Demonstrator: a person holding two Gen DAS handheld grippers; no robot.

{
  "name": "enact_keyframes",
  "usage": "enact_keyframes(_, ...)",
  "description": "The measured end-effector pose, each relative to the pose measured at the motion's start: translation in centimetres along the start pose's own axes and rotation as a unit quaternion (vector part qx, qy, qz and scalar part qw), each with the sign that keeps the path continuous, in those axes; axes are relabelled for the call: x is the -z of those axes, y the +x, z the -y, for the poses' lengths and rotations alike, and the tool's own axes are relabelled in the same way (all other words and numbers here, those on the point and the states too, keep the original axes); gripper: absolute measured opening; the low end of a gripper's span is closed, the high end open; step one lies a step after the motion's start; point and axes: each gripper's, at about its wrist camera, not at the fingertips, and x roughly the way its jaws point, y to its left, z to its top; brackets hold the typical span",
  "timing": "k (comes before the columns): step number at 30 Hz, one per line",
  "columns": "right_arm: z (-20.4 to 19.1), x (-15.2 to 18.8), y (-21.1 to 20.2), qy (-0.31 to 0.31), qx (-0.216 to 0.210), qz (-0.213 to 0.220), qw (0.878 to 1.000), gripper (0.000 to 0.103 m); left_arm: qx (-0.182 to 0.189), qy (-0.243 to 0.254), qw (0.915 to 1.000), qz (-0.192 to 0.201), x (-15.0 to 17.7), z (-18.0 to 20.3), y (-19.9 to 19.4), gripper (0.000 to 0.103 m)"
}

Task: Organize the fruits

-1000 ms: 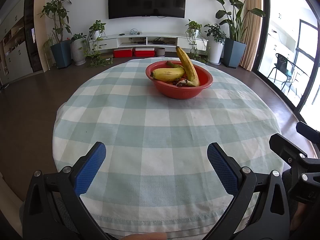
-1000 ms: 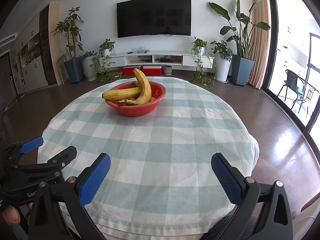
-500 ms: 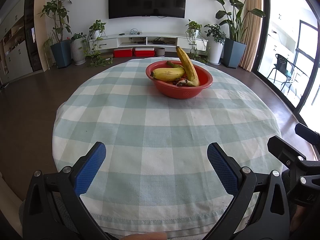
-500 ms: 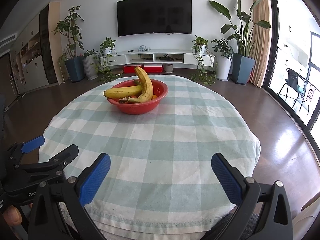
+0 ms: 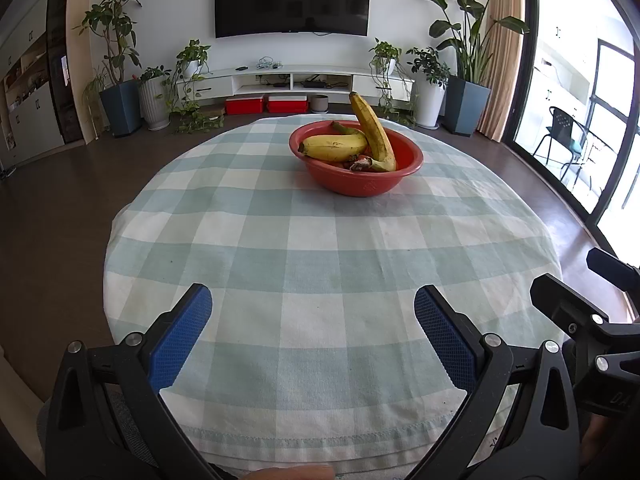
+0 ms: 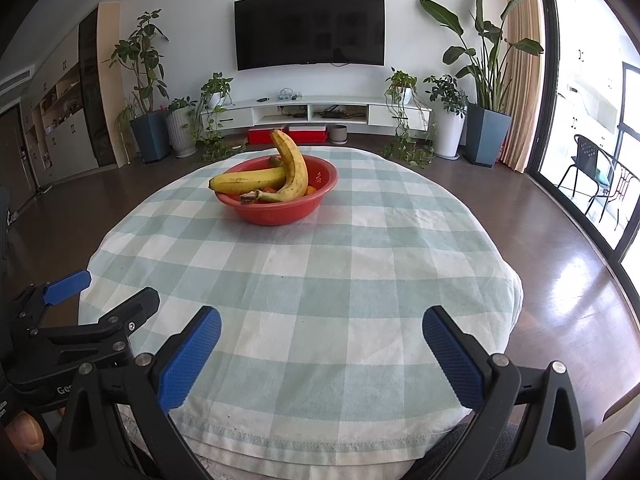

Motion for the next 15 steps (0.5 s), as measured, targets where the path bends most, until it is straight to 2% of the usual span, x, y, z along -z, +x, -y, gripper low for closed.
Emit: enact_keyframes(15,-0.3,1.3,-0.3,0.004,-0.003,-0.009,1.000,0.103,0.003,0.000,1.0000,-0.002,1.3,0.6,0.3,0.103)
